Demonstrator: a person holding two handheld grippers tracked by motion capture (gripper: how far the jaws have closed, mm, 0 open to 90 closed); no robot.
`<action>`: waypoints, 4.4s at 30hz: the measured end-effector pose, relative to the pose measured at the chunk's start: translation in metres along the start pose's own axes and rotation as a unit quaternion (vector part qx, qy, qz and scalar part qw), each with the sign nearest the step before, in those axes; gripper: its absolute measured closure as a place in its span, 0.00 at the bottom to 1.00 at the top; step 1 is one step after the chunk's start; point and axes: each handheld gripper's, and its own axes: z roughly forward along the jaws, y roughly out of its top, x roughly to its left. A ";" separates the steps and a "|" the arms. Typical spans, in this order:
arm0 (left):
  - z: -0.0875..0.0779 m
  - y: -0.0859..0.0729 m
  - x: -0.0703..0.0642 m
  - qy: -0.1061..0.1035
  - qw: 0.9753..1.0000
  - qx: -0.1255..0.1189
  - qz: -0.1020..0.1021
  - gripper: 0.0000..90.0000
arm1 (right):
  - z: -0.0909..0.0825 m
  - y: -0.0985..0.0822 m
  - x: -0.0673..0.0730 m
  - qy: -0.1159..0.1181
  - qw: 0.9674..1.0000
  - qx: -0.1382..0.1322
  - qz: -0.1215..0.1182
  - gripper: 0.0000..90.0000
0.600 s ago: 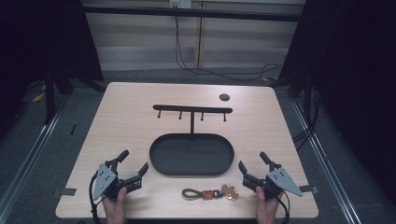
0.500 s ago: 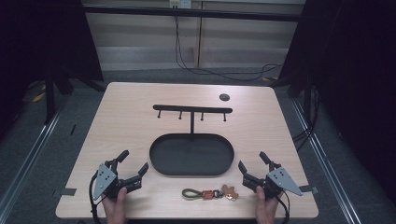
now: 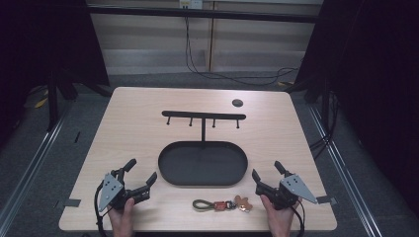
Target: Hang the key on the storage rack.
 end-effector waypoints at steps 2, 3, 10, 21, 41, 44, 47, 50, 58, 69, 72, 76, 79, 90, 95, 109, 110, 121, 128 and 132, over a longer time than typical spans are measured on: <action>0.000 0.000 0.000 0.000 1.000 0.000 0.001 0.18 | 0.001 0.000 0.001 -0.004 1.000 0.006 -0.006 0.15; 0.000 0.000 0.000 -0.001 1.000 0.000 0.001 0.18 | 0.002 0.001 0.002 -0.001 1.000 0.009 -0.009 0.16; 0.000 0.000 0.000 0.000 1.000 0.000 0.000 0.18 | 0.002 0.007 0.003 0.044 0.998 0.033 -0.005 0.23; 0.000 0.000 0.000 0.000 1.000 0.001 0.000 0.18 | 0.001 0.016 0.007 0.086 0.993 0.084 0.001 0.35; 0.000 0.000 0.000 0.000 1.000 0.001 0.000 0.18 | 0.012 0.045 0.025 0.194 0.960 0.202 -0.005 0.43; 0.000 0.000 0.000 0.000 1.000 0.001 0.000 0.18 | 0.015 0.047 0.028 0.210 0.955 0.211 -0.003 0.43; 0.000 0.000 0.000 0.000 1.000 0.000 0.002 0.17 | 0.017 0.051 0.031 0.238 0.947 0.214 0.010 0.43; 0.000 0.000 0.000 0.000 1.000 0.001 -0.001 0.18 | 0.021 0.055 0.035 0.246 0.941 0.230 -0.002 0.43; 0.001 0.000 0.000 0.006 1.000 0.001 -0.007 0.18 | 0.031 0.062 0.049 0.284 0.921 0.267 -0.025 0.43; 0.002 0.000 0.000 0.015 1.000 0.001 -0.006 0.18 | 0.045 0.070 0.069 0.308 0.896 0.311 -0.065 0.49; 0.002 0.000 0.001 0.016 1.000 0.001 -0.004 0.18 | 0.050 0.070 0.074 0.318 0.886 0.331 -0.071 0.51; 0.002 0.000 0.001 0.013 1.000 0.002 -0.004 0.18 | 0.053 0.069 0.079 0.326 0.877 0.345 -0.076 0.56; 0.002 0.000 0.001 0.013 1.000 0.002 -0.004 0.18 | 0.057 0.070 0.085 0.337 0.867 0.357 -0.087 0.59; 0.002 0.000 0.000 0.015 1.000 0.000 -0.003 0.18 | 0.068 0.065 0.109 0.370 0.821 0.417 -0.124 0.72; 0.002 0.000 0.000 0.015 1.000 0.001 -0.001 0.18 | 0.074 0.063 0.115 0.380 0.802 0.438 -0.147 0.82; 0.002 0.000 0.000 0.013 1.000 0.000 -0.001 0.18 | 0.094 0.057 0.139 0.380 0.752 0.498 -0.204 0.85; 0.001 0.000 0.000 0.013 1.000 0.001 -0.001 0.18 | 0.095 0.057 0.141 0.380 0.750 0.502 -0.204 0.86; 0.001 0.000 0.000 0.013 1.000 0.000 -0.002 0.18 | 0.098 0.054 0.148 0.375 0.730 0.521 -0.234 0.88; 0.001 0.000 0.000 0.012 1.000 0.000 -0.002 0.18 | 0.096 0.051 0.152 0.369 0.728 0.514 -0.263 0.87; 0.001 0.000 0.000 0.012 1.000 0.000 -0.002 0.18 | 0.093 0.051 0.156 0.356 0.733 0.509 -0.278 0.90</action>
